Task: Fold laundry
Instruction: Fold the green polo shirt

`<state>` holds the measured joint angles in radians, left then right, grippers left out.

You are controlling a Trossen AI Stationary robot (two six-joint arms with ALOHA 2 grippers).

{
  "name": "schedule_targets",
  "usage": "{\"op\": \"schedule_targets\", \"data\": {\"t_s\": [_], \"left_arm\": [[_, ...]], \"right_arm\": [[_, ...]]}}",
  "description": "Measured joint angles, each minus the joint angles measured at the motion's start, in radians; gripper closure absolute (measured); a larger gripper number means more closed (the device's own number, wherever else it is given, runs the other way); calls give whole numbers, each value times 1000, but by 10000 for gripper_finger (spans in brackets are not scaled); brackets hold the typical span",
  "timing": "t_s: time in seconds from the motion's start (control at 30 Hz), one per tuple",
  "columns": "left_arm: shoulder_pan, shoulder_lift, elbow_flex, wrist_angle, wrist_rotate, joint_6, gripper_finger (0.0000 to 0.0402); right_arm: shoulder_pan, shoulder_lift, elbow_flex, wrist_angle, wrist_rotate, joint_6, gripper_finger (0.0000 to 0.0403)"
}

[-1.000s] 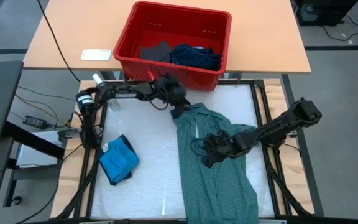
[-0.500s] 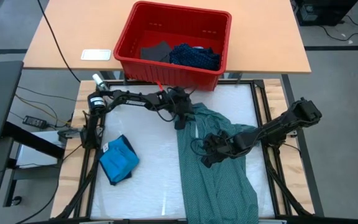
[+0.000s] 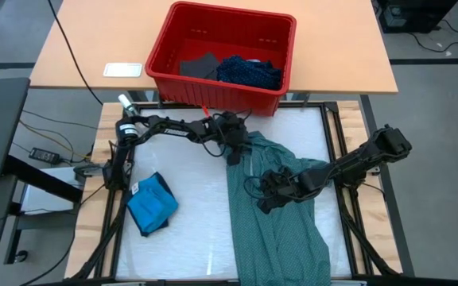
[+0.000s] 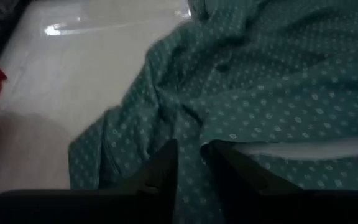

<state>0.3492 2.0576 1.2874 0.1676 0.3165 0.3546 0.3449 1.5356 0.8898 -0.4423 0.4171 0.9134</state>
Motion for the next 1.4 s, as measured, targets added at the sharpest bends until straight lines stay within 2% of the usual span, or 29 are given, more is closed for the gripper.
{"op": "schedule_targets", "data": {"t_s": [0.17,0.23,0.37,0.53,0.67,0.83,1.0,1.1,1.2,1.4], "left_arm": [[-2,5,0,-12,37,-1,383],[-2,5,0,-12,37,-4,395],[0,-43,-2,-81,14,0,399],[13,-134,0,-269,-18,45,400],[20,-185,0,-371,-25,54,400],[22,-170,-2,-485,-42,67,401],[22,-165,-19,-492,-90,76,401],[30,-168,-20,-497,-94,57,401],[34,-184,-20,-531,-96,44,401],[34,-252,-20,-583,-72,26,387]], "right_arm": [[0,0,0,0,0,1,398],[0,0,0,0,0,11,398],[0,0,0,22,-1,26,398],[0,0,0,100,-71,-2,398],[-13,0,0,108,-73,-13,397],[-59,34,-8,197,-110,-27,393],[-91,121,-8,292,-198,13,388],[-93,147,-8,271,-201,118,370],[-88,145,-9,270,-221,183,335],[-47,68,-8,300,-232,228,255]]}}
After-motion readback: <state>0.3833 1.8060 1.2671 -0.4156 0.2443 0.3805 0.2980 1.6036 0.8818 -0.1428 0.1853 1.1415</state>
